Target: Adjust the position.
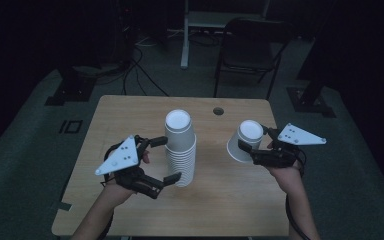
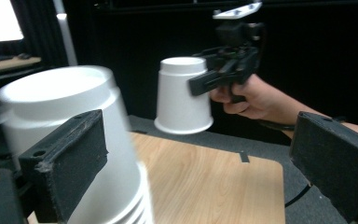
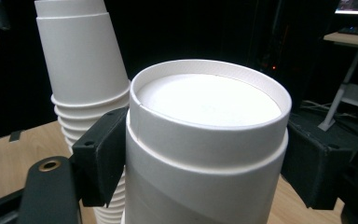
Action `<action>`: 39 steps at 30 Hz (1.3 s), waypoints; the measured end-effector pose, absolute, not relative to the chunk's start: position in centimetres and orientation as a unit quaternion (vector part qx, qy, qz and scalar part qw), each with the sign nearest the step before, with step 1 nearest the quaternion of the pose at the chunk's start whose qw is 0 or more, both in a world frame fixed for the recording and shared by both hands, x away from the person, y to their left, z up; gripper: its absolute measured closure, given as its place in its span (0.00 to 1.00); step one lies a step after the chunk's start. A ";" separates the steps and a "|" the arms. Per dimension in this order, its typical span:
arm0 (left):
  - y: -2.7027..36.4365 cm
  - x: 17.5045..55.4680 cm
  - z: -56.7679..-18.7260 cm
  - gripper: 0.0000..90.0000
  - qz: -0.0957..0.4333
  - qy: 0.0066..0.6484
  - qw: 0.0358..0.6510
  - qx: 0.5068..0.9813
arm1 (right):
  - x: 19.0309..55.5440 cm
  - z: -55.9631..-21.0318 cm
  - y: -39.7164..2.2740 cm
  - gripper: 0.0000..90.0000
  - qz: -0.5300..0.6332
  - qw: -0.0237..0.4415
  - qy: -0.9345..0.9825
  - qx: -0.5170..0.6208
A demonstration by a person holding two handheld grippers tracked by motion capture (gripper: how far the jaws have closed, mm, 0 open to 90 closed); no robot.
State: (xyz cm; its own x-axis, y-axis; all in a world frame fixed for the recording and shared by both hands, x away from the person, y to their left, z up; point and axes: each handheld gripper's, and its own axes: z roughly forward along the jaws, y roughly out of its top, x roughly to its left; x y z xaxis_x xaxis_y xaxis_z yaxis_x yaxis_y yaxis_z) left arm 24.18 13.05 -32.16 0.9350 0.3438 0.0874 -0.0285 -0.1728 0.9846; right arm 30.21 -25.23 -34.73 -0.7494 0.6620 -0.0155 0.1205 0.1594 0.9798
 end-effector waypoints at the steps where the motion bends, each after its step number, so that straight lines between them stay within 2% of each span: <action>1: 12.6 24.0 -32.2 0.05 0.148 0.102 0.635 0.751 | 30.2 -34.8 -25.3 0.25 0.589 0.229 0.726 0.271; 12: 7.8 24.1 -34.3 0.05 0.100 0.079 0.621 0.773 | 29.6 -34.6 -25.7 0.25 0.592 0.233 0.723 0.269; 27: 2.3 26.4 -38.9 0.05 0.036 0.121 0.585 0.801 | 28.2 -33.5 -25.8 0.25 0.603 0.233 0.721 0.249; 39: 0.4 27.8 -39.2 0.07 0.028 0.126 0.585 0.801 | 27.7 -33.2 -24.7 0.25 0.608 0.227 0.726 0.228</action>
